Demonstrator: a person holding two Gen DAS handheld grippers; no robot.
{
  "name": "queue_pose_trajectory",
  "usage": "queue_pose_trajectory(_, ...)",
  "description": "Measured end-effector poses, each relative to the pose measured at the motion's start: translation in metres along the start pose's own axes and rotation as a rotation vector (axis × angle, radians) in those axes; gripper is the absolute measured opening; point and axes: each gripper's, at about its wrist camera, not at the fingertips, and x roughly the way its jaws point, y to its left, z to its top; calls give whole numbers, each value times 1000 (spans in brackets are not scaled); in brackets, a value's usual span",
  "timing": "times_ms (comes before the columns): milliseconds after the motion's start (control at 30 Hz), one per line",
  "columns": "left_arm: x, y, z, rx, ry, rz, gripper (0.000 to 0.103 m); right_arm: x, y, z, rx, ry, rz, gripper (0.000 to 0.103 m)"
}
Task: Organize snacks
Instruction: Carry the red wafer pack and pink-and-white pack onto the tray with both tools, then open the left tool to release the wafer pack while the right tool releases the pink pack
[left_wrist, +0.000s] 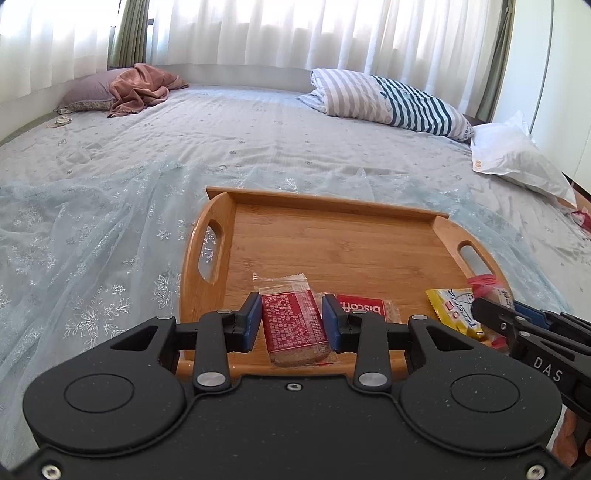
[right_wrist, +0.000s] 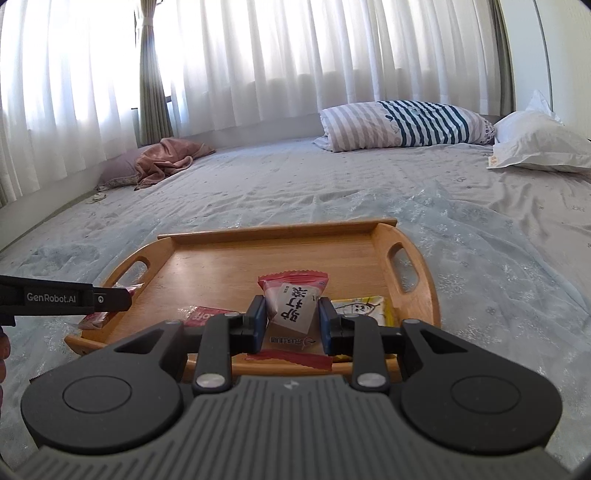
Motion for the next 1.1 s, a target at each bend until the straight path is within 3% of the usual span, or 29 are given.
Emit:
queue_pose_trajectory(500,43,2,4,45,42,0,34,52,9,-2,-20,119,14,35)
queue_pose_trajectory(1100,67,0,-2,67,71,21,34,66,13,-6,-34,145,-2,35)
